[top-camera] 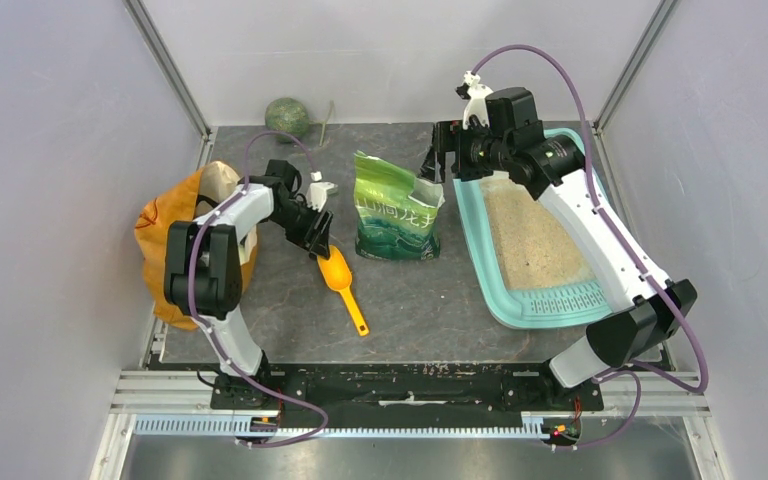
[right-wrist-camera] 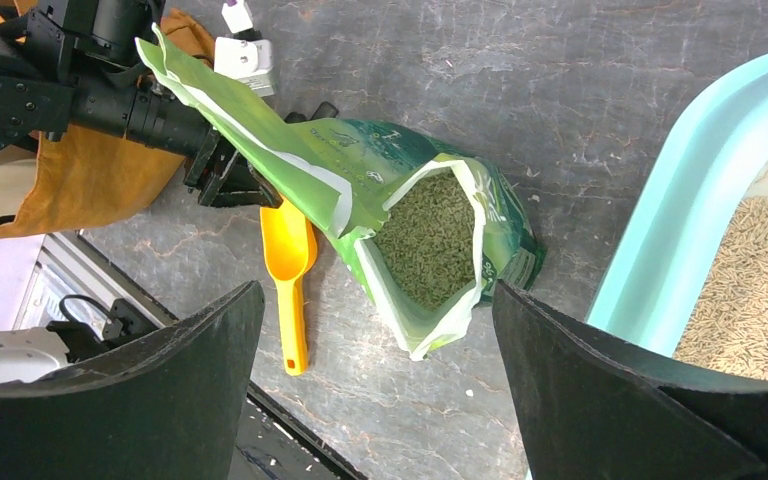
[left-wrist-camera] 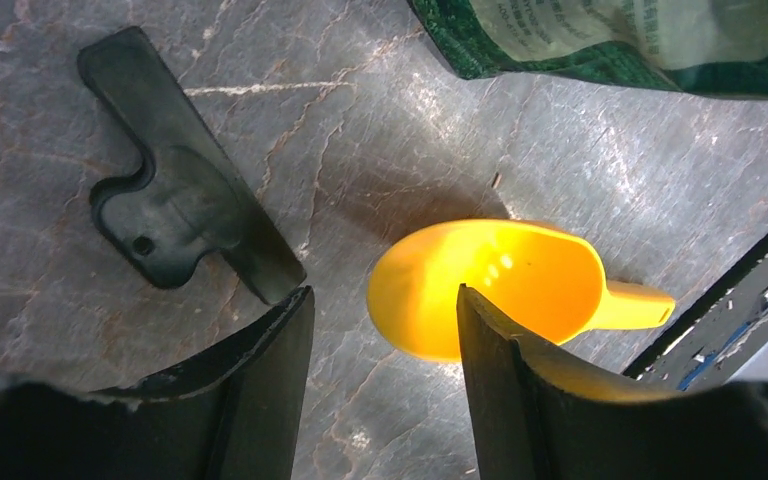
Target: Fill the litter box with clean litter
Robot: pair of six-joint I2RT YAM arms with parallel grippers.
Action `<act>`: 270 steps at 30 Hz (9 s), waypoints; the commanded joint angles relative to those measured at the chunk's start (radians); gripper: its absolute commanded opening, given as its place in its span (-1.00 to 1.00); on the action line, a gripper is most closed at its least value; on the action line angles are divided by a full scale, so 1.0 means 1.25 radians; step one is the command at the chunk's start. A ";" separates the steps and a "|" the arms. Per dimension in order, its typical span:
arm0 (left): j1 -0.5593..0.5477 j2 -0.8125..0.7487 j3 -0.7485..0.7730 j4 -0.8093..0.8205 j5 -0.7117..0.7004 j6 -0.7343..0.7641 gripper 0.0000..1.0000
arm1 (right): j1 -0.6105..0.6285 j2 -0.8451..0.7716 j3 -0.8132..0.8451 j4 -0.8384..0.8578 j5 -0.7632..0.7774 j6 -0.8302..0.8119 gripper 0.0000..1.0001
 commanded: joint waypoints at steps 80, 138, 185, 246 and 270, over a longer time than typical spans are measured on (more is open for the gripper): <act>-0.074 -0.039 0.439 0.910 0.058 -1.501 -0.96 | -0.177 0.175 0.424 0.379 -0.365 0.318 0.47; -0.097 -0.075 0.377 0.938 0.112 -1.455 -0.96 | -0.174 0.101 0.279 0.378 -0.412 0.374 0.09; -0.041 -0.159 0.045 0.556 0.408 -0.061 0.74 | -0.268 0.020 0.266 -0.501 -0.341 -0.104 -1.00; -0.089 -0.279 -0.083 0.983 0.528 -0.405 -0.96 | -0.151 0.208 0.386 -0.506 -0.167 -0.115 -1.00; -0.189 -0.243 0.092 0.749 0.537 -0.102 -0.96 | -0.116 0.197 0.255 -0.424 -0.158 -0.154 -1.00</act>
